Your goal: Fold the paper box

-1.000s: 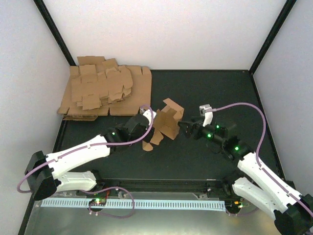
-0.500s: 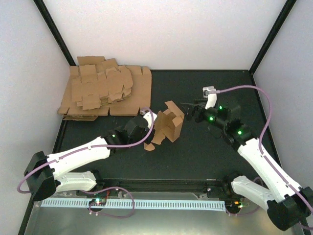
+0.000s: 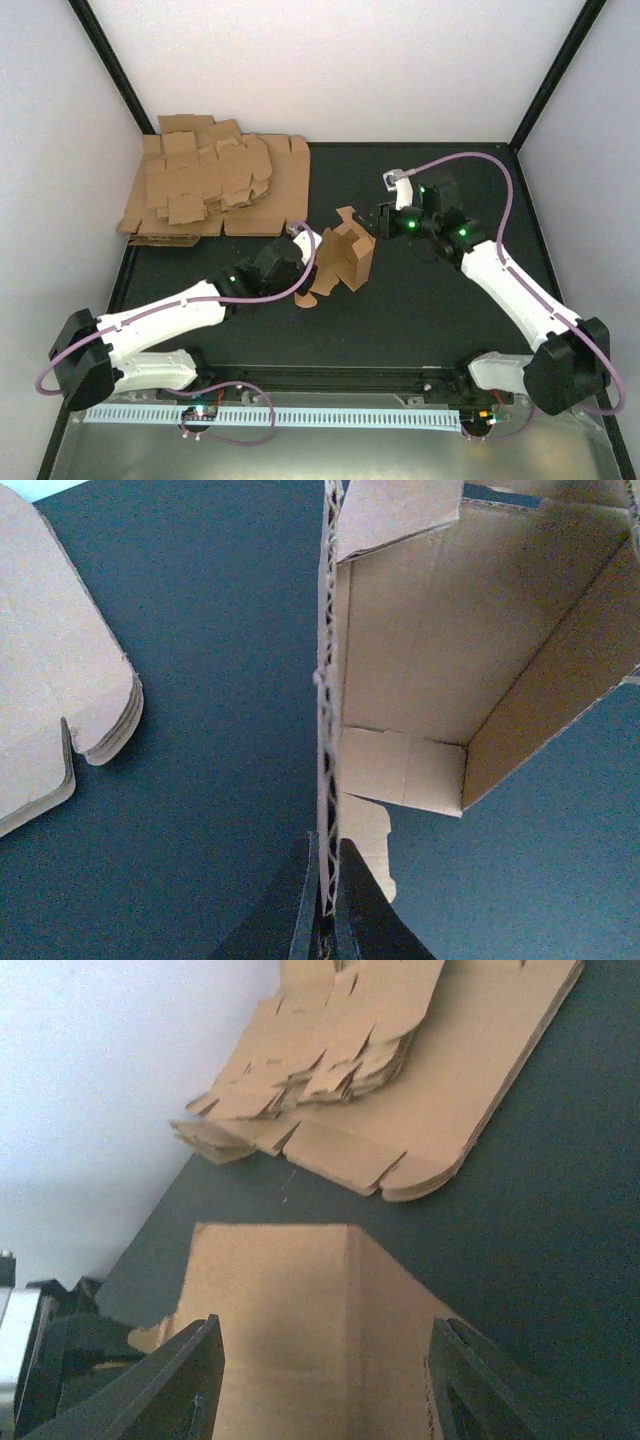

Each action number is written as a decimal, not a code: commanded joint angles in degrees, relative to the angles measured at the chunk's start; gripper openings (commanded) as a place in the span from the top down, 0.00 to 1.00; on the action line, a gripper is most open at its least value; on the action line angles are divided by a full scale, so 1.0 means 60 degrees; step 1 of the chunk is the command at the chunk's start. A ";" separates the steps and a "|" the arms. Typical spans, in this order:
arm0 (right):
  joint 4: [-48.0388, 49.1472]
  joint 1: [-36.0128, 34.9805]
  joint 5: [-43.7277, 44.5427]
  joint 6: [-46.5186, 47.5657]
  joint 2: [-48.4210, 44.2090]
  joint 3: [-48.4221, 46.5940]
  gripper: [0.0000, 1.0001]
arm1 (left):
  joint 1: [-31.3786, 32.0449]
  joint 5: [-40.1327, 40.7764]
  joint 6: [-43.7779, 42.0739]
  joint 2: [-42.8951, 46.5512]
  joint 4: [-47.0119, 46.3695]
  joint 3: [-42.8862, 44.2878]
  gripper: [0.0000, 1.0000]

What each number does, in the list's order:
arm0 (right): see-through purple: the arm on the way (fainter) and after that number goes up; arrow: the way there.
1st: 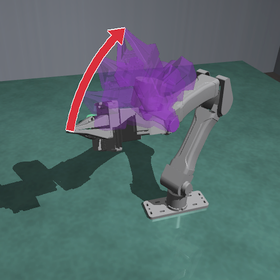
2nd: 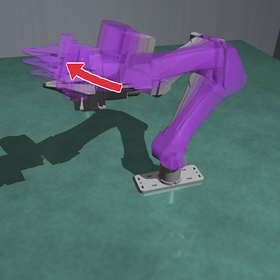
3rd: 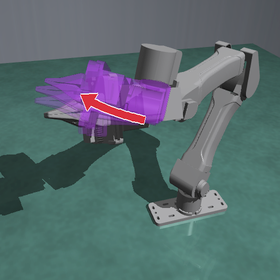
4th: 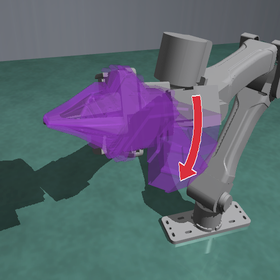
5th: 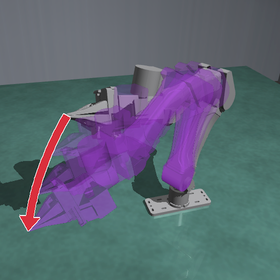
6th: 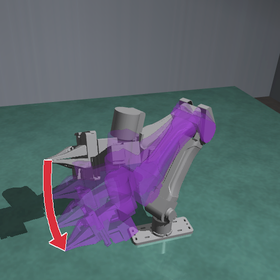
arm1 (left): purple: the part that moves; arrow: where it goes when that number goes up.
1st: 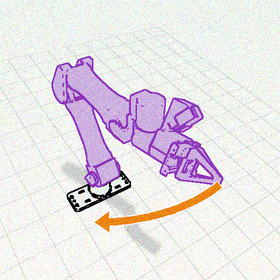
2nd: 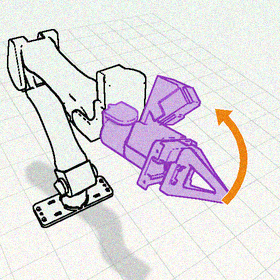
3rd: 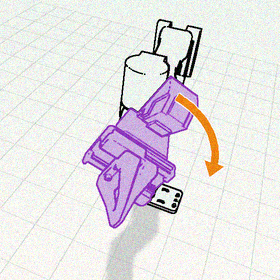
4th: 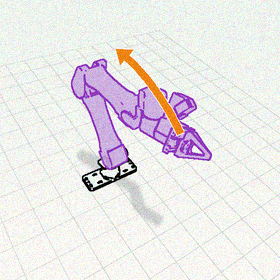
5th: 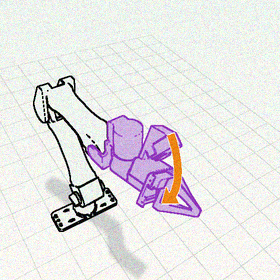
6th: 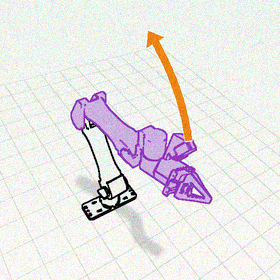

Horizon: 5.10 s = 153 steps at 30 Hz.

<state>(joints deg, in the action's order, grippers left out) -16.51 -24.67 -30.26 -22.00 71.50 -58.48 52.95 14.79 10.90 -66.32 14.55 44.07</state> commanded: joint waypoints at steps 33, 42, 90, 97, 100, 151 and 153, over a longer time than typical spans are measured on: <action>-0.2313 -0.0973 0.0918 0.2214 -0.0665 -0.0350 0.28 | -0.0006 -0.0394 0.0034 0.0185 -0.0335 -0.0178 0.98; -0.2446 -0.0971 0.0706 0.2246 -0.0476 -0.0815 0.37 | -0.0006 -0.0425 -0.0058 0.0185 -0.0249 -0.0080 0.98; -0.4905 -0.2632 0.3690 0.3316 0.1090 -0.1994 0.61 | -0.0006 -0.0479 -0.0117 0.0213 -0.0095 0.0121 0.99; -0.5242 -0.3181 0.6180 0.3322 0.1106 -0.2088 0.57 | -0.0006 -0.0501 -0.0137 0.0217 -0.0096 0.0154 0.98; -0.5382 -0.3380 0.6770 0.3372 0.1264 -0.2152 0.57 | -0.0006 -0.0497 -0.0146 0.0228 -0.0106 0.0156 0.98; -0.1803 -0.5887 1.3769 0.4627 0.2507 -0.0435 0.78 | -0.0164 -0.1343 -0.0236 0.1432 -0.0460 0.0264 0.98; -0.1633 -0.5874 1.3617 0.4669 0.2318 -0.0344 0.79 | -0.0302 -0.1707 -0.0139 0.1558 -0.0318 0.0416 0.98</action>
<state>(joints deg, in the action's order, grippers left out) -29.93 -59.86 51.55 6.44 86.78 -62.19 52.10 9.91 9.65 -60.25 15.11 42.92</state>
